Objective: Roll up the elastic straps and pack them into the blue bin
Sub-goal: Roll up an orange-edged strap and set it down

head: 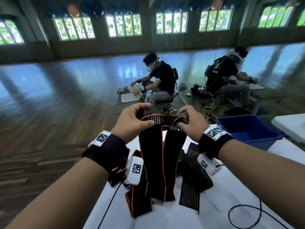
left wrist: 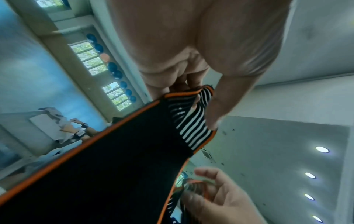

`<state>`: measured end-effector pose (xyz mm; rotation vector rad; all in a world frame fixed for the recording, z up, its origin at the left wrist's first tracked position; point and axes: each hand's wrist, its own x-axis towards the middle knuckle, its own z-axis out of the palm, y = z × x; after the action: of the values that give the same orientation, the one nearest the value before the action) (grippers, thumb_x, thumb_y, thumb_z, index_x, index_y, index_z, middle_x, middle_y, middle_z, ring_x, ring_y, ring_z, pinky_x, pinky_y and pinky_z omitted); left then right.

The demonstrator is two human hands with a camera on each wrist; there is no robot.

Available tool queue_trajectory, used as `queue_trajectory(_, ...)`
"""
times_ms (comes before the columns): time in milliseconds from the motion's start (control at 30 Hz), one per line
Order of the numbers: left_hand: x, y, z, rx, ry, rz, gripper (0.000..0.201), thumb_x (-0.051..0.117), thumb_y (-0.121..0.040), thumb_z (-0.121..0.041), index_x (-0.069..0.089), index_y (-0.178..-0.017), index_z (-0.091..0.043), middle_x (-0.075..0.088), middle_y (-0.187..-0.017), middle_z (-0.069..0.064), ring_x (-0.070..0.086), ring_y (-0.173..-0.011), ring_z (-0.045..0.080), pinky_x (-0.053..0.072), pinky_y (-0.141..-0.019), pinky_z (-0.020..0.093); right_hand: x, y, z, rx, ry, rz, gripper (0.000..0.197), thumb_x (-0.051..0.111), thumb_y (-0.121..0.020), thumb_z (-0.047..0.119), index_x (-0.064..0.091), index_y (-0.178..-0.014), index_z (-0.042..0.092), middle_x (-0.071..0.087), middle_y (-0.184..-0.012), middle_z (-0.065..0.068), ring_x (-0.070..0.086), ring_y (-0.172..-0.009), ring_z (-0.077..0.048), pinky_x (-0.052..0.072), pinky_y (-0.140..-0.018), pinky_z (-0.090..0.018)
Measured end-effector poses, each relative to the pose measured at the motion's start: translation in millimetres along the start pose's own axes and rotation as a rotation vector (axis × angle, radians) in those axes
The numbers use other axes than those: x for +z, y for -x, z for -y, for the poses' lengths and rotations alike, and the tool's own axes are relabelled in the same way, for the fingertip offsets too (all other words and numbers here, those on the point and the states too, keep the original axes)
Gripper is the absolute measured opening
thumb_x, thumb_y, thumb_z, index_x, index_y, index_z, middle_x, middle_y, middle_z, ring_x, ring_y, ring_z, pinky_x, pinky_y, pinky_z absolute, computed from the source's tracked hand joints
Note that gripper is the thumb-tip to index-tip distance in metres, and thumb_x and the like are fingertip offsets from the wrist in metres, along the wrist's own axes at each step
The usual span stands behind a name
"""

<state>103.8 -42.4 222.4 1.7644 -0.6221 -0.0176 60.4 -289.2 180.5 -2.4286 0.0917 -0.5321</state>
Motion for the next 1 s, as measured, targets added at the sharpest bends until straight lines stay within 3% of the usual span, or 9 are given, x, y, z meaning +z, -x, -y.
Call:
queue_trajectory(33,4.9,-7.5,-9.2,0.033,-0.045,-0.006,0.044,0.078,-0.077,0.006,0.068,-0.112,-0.018,0.074,-0.096,-0.002,0.069,-0.084,0.003,0.053,-0.074,0.015,-14.5,-7.1,2.9,-0.038,-0.035,-0.031,0.043,0.07,-0.078,0.006,0.055,-0.115,0.022,0.063,-0.087,0.006,0.059,-0.077,-0.013,0.047,-0.074,-0.026)
queue_trajectory(100,15.4,-22.7,-26.6,0.085,-0.126,-0.054,0.032,0.073,-0.082,-0.002,0.068,-0.107,-0.021,0.073,-0.093,-0.006,0.068,-0.081,-0.002,0.049,-0.071,0.01,-40.8,-19.8,5.0,-0.105,-0.055,-0.081,0.044,0.065,-0.075,-0.002,0.062,-0.112,0.02,0.065,-0.085,0.005,0.059,-0.076,-0.013,0.044,-0.072,-0.011)
queue_trajectory(167,26.3,-39.5,-39.3,0.1,-0.124,-0.107,0.024,0.072,-0.084,-0.013,0.067,-0.102,-0.026,0.073,-0.092,-0.005,0.068,-0.084,0.004,0.05,-0.073,0.017,-64.8,-28.3,4.2,-0.172,-0.013,-0.105,0.035,0.064,-0.073,-0.004,0.07,-0.099,0.019,0.067,-0.087,0.005,0.06,-0.079,-0.011,0.039,-0.071,-0.004)
queue_trajectory(333,59.0,-74.6,-71.6,0.123,-0.118,-0.173,0.013,0.075,-0.084,-0.015,0.071,-0.095,-0.022,0.074,-0.094,0.002,0.068,-0.086,0.009,0.052,-0.079,0.025,-119.5,-36.8,2.1,-0.319,-0.061,-0.141,0.012,0.071,-0.072,0.015,0.07,-0.082,0.022,0.069,-0.075,0.008,0.062,-0.068,-0.008,0.051,-0.066,-0.023)
queue_trajectory(467,100.6,-91.7,-89.2,0.117,-0.091,-0.205,0.013,0.078,-0.08,-0.023,0.073,-0.093,-0.023,0.075,-0.093,0.003,0.069,-0.086,0.013,0.055,-0.081,0.031,-150.5,-42.5,-6.3,-0.357,-0.137,-0.152,0.016,0.075,-0.072,0.009,0.066,-0.077,0.02,0.069,-0.069,0.004,0.063,-0.063,-0.011,0.054,-0.062,-0.033)
queue_trajectory(567,137.5,-98.6,-100.3,0.116,-0.077,-0.222,0.01,0.079,-0.079,-0.026,0.073,-0.088,-0.024,0.073,-0.085,-0.005,0.068,-0.08,0.009,0.055,-0.075,0.028,-165.3,-44.9,-14.5,-0.365,-0.162,-0.149,0.01,0.071,-0.071,0.021,0.062,-0.077,0.022,0.066,-0.067,0.006,0.06,-0.061,-0.01,0.051,-0.06,-0.031)
queue_trajectory(767,200.0,-98.8,-123.3,0.166,-0.21,-0.167,0.021,0.076,-0.079,-0.041,0.075,-0.094,-0.026,0.075,-0.084,-0.007,0.07,-0.08,0.009,0.058,-0.075,0.031,-193.5,-45.1,-53.8,-0.301,-0.12,-0.21,0.024,0.07,-0.07,0.016,0.054,-0.085,0.027,0.059,-0.084,0.01,0.051,-0.071,-0.001,0.042,-0.066,-0.022)
queue_trajectory(867,223.6,-90.8,-135.2,0.24,-0.296,-0.149,0.017,0.076,-0.083,-0.04,0.074,-0.097,-0.032,0.073,-0.089,-0.014,0.065,-0.077,-0.002,0.051,-0.072,0.021,-213.1,-44.4,-71.1,-0.278,-0.132,-0.199,0.028,0.071,-0.071,0.016,0.057,-0.094,0.026,0.064,-0.085,0.01,0.054,-0.07,0.001,0.046,-0.067,-0.025)
queue_trajectory(1000,249.3,-80.1,-148.0,0.279,-0.353,-0.082,0.03,0.079,-0.082,-0.041,0.067,-0.109,-0.047,0.066,-0.107,-0.02,0.06,-0.095,-0.003,0.045,-0.079,0.01,-240.0,-40.5,-87.5,-0.298,-0.097,-0.129,0.036,0.071,-0.071,0.02,0.061,-0.104,0.029,0.066,-0.075,0.01,0.063,-0.074,-0.011,0.054,-0.074,-0.034)
